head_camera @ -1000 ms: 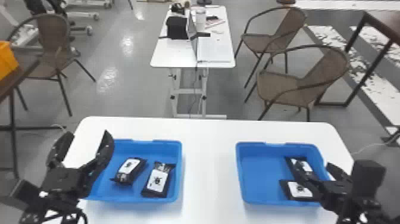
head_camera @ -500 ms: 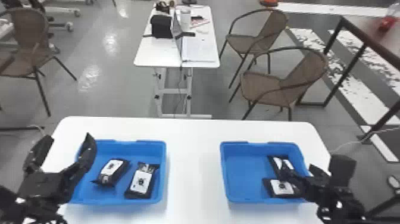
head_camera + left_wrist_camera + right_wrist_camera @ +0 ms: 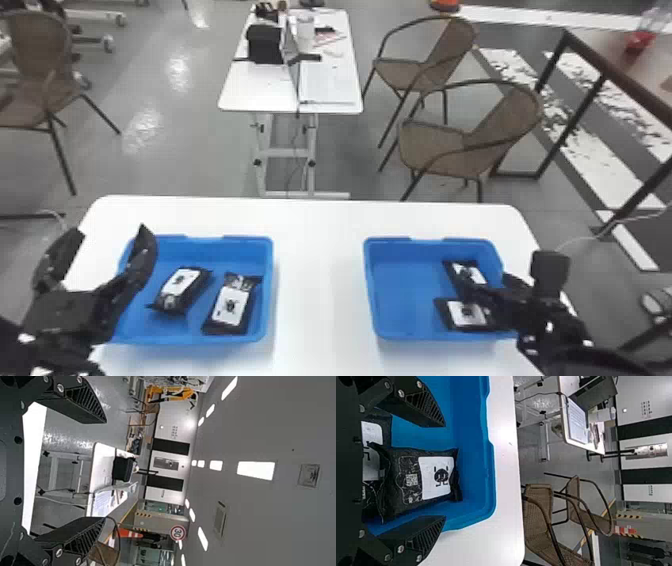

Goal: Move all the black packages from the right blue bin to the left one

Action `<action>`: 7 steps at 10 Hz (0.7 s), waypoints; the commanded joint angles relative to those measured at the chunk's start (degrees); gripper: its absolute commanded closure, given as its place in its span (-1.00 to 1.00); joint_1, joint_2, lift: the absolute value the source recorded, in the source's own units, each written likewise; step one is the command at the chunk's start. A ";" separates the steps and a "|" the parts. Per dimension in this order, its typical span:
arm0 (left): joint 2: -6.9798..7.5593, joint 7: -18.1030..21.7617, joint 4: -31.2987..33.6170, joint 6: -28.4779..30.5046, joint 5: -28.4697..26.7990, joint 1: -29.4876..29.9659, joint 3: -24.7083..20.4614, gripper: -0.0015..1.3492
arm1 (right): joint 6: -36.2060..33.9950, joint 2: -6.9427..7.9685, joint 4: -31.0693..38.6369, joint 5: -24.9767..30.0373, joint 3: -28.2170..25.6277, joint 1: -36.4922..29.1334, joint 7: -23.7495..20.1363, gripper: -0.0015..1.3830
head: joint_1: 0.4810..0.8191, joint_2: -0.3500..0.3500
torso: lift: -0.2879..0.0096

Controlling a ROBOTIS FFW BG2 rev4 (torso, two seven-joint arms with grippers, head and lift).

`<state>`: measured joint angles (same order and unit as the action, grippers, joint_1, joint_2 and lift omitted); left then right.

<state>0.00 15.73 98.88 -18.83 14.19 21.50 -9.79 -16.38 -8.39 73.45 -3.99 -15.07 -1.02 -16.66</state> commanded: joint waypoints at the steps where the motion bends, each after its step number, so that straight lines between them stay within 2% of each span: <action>1: -0.15 0.00 0.00 -0.16 0.14 -0.06 -0.05 -0.75 | 0.29 0.40 -2.35 1.70 0.13 1.63 0.31 -0.69 | 0.27 -0.30 | 0.94; 4: -0.15 0.00 0.00 -0.25 0.31 -0.06 -0.14 -0.75 | 1.17 1.01 -7.88 3.81 0.13 5.15 1.36 -0.69 | 0.27 -0.28 | 0.94; 7: -0.15 0.00 -0.09 -0.42 0.31 0.03 -0.23 -0.75 | 1.00 1.01 -11.57 1.97 0.04 5.85 3.03 -0.69 | 0.27 -0.28 | 0.94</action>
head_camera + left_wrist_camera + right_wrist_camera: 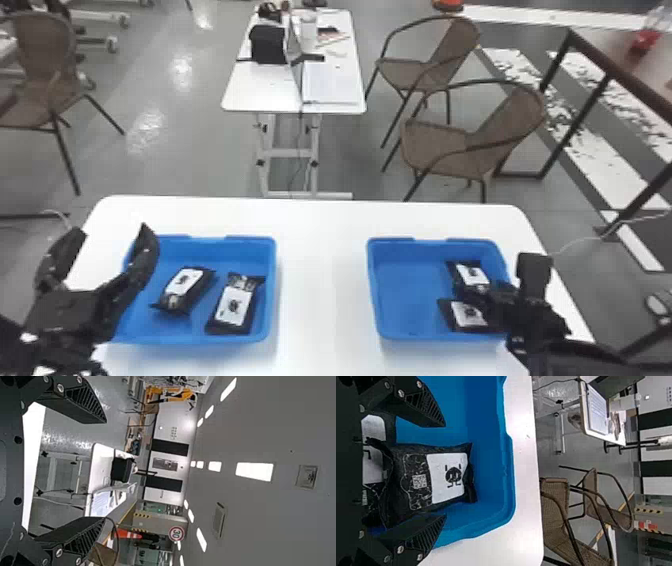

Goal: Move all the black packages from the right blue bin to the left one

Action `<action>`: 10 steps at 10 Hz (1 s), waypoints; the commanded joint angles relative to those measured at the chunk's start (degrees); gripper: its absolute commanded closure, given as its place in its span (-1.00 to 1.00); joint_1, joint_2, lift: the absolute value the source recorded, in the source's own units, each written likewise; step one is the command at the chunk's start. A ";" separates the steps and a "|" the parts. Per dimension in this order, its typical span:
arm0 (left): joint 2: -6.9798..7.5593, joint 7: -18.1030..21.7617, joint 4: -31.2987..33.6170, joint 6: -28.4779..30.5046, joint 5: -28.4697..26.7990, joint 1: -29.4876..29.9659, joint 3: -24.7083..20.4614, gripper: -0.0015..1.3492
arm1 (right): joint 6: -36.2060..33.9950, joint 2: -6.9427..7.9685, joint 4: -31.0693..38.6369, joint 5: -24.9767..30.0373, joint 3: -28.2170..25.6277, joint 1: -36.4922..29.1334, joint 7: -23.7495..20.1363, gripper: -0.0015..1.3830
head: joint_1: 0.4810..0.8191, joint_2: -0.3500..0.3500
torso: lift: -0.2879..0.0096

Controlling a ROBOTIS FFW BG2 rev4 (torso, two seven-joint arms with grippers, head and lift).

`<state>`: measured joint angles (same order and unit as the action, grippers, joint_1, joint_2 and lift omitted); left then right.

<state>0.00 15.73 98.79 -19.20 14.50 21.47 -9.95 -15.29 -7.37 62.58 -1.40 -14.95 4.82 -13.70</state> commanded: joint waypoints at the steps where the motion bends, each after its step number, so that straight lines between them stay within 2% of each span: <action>1: -0.15 0.09 -0.01 -0.05 0.00 0.15 -0.16 -0.75 | -0.18 -0.18 -1.59 -1.33 0.01 0.02 0.25 -0.69 | 0.27 -0.29 | 0.94; 2: -0.15 0.09 -0.01 -0.05 0.00 0.15 -0.16 -0.75 | -0.53 -0.27 -2.11 -1.68 -0.08 0.10 0.43 -0.67 | 0.27 -0.29 | 0.94; 3: -0.15 0.09 -0.09 -0.05 0.00 0.15 -0.24 -0.75 | -1.24 -0.45 -2.11 -1.85 -0.08 0.10 0.60 -0.37 | 0.27 -0.29 | 0.94; 4: -0.15 0.09 -0.18 -0.05 0.00 0.15 -0.33 -0.75 | -1.41 -0.62 -1.76 -2.29 0.01 0.02 0.69 0.24 | 0.27 -0.29 | 0.94; 5: -0.15 0.09 -0.36 -0.23 0.27 0.15 -0.24 -0.75 | -1.41 -0.54 -0.80 -2.91 0.01 -0.34 1.13 0.48 | 0.27 -0.30 | 0.94; 7: -0.15 0.09 -0.80 -0.67 0.62 0.24 -0.24 -0.75 | 0.35 0.52 2.72 -4.84 0.09 -2.36 3.15 0.75 | 0.27 -0.30 | 0.94; 10: -0.15 0.09 -0.88 -1.37 0.88 0.15 -0.24 -0.75 | 2.28 1.40 6.06 -6.42 0.44 -4.82 4.73 0.79 | 0.27 -0.28 | 0.94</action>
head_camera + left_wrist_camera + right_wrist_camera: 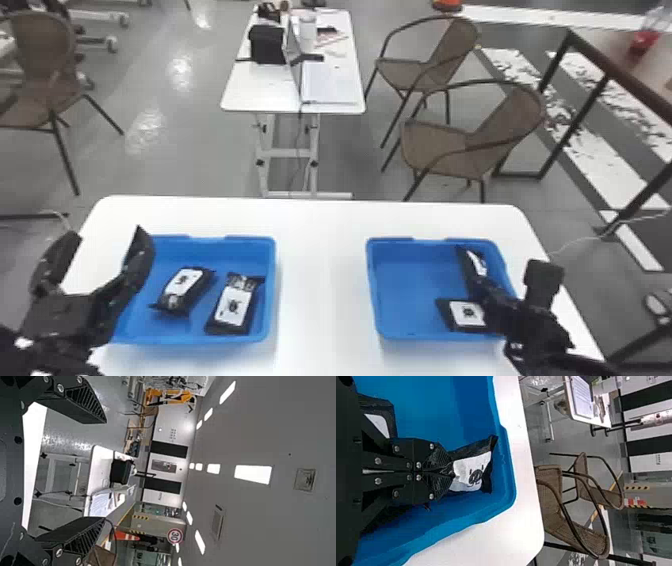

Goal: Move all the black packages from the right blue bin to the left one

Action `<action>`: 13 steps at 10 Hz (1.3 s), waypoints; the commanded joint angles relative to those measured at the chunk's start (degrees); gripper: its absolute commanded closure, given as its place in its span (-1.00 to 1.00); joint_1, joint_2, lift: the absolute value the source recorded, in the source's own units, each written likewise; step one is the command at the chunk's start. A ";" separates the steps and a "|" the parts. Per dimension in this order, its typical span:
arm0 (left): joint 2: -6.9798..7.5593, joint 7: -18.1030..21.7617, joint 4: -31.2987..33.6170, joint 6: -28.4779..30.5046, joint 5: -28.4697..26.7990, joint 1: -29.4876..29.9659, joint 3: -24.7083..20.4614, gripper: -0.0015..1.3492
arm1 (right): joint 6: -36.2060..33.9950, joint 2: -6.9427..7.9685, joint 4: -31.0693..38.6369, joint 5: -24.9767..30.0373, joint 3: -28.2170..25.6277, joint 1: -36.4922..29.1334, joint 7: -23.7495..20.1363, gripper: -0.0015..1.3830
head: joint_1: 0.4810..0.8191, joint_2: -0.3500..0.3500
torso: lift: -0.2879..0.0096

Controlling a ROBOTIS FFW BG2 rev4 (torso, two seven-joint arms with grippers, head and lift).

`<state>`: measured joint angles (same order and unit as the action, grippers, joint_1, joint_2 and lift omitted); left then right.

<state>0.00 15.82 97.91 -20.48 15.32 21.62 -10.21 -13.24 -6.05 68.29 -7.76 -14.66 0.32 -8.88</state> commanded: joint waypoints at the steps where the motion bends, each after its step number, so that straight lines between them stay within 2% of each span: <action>1: -0.15 0.00 0.00 -0.35 0.06 0.00 0.01 -0.75 | 1.29 0.07 2.11 -0.67 1.04 -1.38 0.70 0.79 | 0.27 -0.27 | 0.94; 4: -0.15 0.00 0.26 -0.71 0.15 -0.27 0.01 -0.75 | 3.75 -0.19 12.75 -1.73 5.34 -4.72 0.62 0.79 | 0.27 -0.22 | 0.94; 5: -0.15 0.00 0.26 -0.18 1.20 -0.71 0.28 -0.75 | 3.84 -0.81 16.97 -1.82 7.98 -5.25 -1.14 0.79 | 0.27 -0.17 | 0.94; 7: -0.15 0.09 2.02 5.62 4.28 -1.85 1.60 -0.75 | 2.26 -3.09 22.94 -1.90 15.19 -2.96 -6.06 0.79 | 0.27 0.02 | 0.94; 8: -0.15 0.71 3.78 10.90 6.30 -2.64 2.30 -0.76 | 1.55 -3.53 23.73 -1.73 18.79 -0.59 -8.70 0.79 | 0.27 0.14 | 0.94; 10: 0.18 2.55 4.57 19.25 14.03 -5.89 5.11 -0.76 | 1.29 -3.18 23.03 -2.43 24.33 3.63 -12.30 0.79 | 0.27 0.28 | 0.94; 11: 1.23 3.34 5.27 23.29 14.91 -7.47 5.55 -0.75 | 1.29 -2.83 21.27 -4.81 27.05 5.39 -13.80 0.79 | 0.27 0.32 | 0.94; 12: 1.49 4.75 5.27 27.33 15.26 -9.67 5.90 -0.76 | 1.38 -2.66 19.60 -6.56 29.95 7.06 -14.76 0.79 | 0.27 0.35 | 0.94; 13: 2.20 5.54 5.27 29.70 15.26 -11.43 6.69 -0.76 | 2.17 -3.09 17.58 -8.67 33.91 9.17 -15.29 0.79 | 0.27 0.40 | 0.94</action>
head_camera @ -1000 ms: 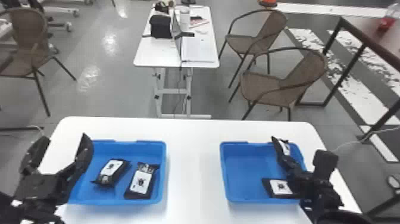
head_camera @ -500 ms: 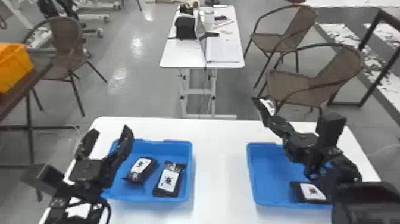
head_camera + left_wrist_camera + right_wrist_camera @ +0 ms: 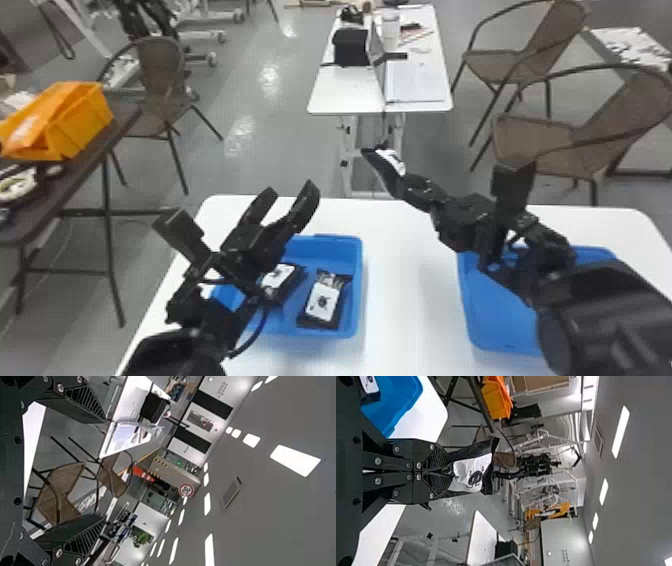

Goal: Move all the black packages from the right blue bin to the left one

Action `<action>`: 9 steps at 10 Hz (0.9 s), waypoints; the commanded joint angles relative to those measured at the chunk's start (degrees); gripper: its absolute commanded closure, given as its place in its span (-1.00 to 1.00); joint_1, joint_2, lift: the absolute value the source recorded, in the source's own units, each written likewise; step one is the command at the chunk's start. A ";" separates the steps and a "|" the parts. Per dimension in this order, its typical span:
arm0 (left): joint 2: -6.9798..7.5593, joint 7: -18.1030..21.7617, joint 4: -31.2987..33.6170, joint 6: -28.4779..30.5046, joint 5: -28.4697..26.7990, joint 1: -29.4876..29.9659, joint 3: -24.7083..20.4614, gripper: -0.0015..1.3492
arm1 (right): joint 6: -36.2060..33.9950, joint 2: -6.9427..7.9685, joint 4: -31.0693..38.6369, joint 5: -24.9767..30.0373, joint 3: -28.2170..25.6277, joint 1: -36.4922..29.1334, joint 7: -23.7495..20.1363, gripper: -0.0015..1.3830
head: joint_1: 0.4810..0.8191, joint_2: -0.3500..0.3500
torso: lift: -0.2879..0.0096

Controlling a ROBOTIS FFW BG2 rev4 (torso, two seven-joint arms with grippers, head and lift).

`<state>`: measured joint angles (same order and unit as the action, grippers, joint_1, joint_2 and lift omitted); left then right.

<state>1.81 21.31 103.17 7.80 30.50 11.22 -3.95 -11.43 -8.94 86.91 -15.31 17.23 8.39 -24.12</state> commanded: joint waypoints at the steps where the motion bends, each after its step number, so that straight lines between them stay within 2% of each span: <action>1: 1.26 0.13 0.01 3.45 0.08 -2.17 1.49 -0.76 | 1.23 -0.73 -2.80 -3.41 6.07 3.21 -0.05 0.79 | 0.27 0.42 | 0.94; 3: 1.97 0.31 -0.08 6.00 -0.62 -3.66 3.07 -0.76 | 2.73 -1.17 -5.09 -6.75 11.87 6.28 -0.05 0.79 | 0.27 0.52 | 0.94; 5: 2.23 0.31 -0.34 8.28 -0.80 -4.37 3.69 -0.76 | 2.90 -2.13 -5.88 -8.86 15.47 8.74 0.03 0.79 | 0.27 0.57 | 0.94; 9: 2.50 0.04 -4.30 5.73 0.17 -6.39 5.71 -0.75 | 3.17 -3.37 -7.11 -10.88 20.30 12.08 0.03 0.79 | 0.27 0.62 | 0.94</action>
<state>4.32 21.35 99.71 14.14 30.49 5.22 1.42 -8.26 -12.18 79.90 -26.08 37.15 20.18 -24.07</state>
